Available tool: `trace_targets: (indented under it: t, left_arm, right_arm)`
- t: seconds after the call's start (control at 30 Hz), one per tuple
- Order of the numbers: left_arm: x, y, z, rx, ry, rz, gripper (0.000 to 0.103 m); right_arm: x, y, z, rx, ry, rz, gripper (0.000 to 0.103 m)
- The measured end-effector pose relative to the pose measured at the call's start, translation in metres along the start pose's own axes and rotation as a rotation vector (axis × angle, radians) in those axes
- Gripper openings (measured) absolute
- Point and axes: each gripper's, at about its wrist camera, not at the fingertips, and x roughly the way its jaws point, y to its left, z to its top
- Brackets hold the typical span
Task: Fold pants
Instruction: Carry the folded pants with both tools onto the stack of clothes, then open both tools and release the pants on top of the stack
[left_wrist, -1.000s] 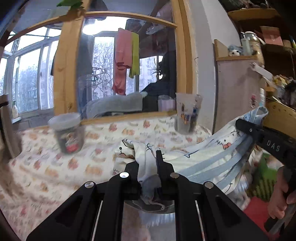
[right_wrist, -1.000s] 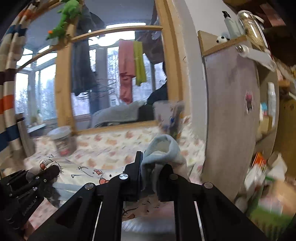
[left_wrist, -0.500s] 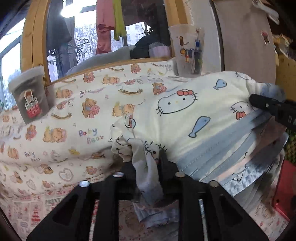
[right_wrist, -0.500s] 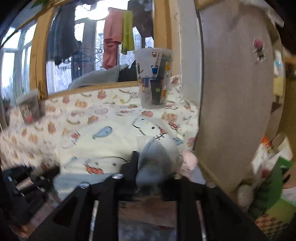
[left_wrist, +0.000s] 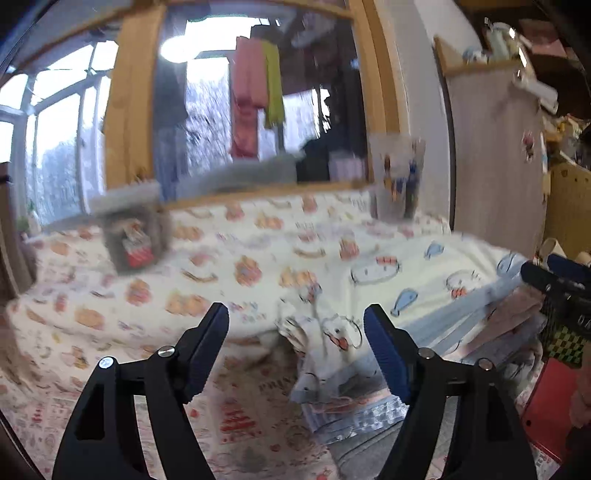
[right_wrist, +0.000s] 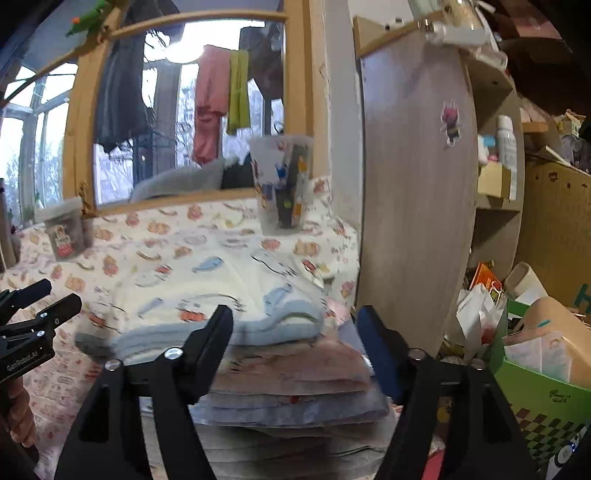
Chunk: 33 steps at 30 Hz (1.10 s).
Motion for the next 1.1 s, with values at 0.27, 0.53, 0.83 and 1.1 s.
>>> trace_targets:
  t: [0.27,0.53,0.83,1.1]
  left_arm:
    - [-0.047,0.025,0.000,-0.020,-0.159,0.035,0.103]
    - [-0.042,0.039,-0.029,-0.004,-0.111,0.003,0.103]
    - [-0.014,0.043,-0.062,-0.006,-0.015,0.007,0.103]
    - [-0.009,0.064,-0.064,-0.109,0.010,0.006,0.103]
  right_arm:
    - [-0.029,0.040,-0.006,-0.032,-0.124,0.063,0.102]
    - [-0.013,0.054,-0.034,0.045,-0.102,0.090,0.102]
    - [0.006,0.070,-0.058,-0.034,-0.037,0.086,0.102]
    - [0.008,0.068,-0.059,-0.025,-0.027,0.066,0.102]
